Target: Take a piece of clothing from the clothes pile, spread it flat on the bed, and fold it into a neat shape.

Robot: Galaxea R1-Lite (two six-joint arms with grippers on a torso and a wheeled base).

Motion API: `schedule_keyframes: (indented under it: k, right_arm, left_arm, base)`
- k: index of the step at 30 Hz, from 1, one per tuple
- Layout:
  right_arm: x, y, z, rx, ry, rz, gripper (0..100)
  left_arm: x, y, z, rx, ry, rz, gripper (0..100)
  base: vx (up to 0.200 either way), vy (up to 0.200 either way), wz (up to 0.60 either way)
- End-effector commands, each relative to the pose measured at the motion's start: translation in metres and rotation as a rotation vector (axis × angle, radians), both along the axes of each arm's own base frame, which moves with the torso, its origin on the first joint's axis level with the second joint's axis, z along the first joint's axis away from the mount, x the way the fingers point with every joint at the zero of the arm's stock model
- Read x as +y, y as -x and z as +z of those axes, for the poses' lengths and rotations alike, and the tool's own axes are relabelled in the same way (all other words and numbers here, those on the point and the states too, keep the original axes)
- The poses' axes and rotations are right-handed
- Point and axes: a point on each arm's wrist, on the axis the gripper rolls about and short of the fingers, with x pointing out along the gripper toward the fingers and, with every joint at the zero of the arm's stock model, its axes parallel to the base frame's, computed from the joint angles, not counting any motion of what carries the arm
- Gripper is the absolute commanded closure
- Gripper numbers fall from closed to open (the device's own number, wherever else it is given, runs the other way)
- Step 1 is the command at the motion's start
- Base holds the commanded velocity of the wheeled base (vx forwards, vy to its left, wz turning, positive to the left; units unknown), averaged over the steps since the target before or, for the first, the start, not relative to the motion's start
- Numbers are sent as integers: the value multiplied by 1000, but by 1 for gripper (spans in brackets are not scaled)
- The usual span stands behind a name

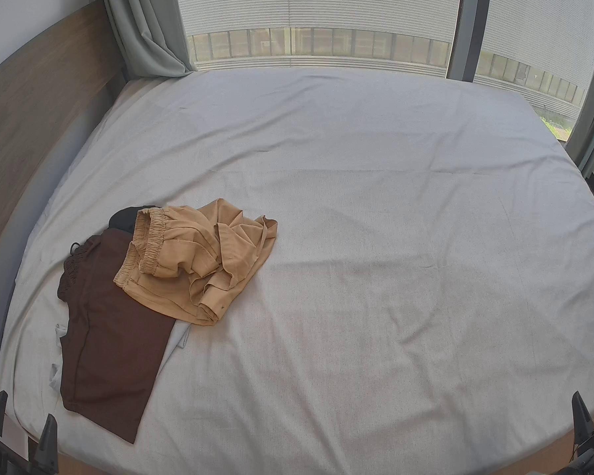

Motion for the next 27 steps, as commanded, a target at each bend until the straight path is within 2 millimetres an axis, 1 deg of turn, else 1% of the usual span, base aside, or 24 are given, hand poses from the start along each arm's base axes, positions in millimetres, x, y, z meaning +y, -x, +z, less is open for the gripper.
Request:
schedule_keyframes:
  k: [1, 27]
  right_arm:
    - [0, 0, -5, 4, 0, 0, 0]
    - [0, 0, -5, 3, 0, 0, 0]
  left_arm:
    - [0, 0, -5, 2, -3, 1, 0]
    - [0, 0, -5, -6, -6, 0, 0]
  base:
    - [0, 0, 0]
    - [0, 0, 0]
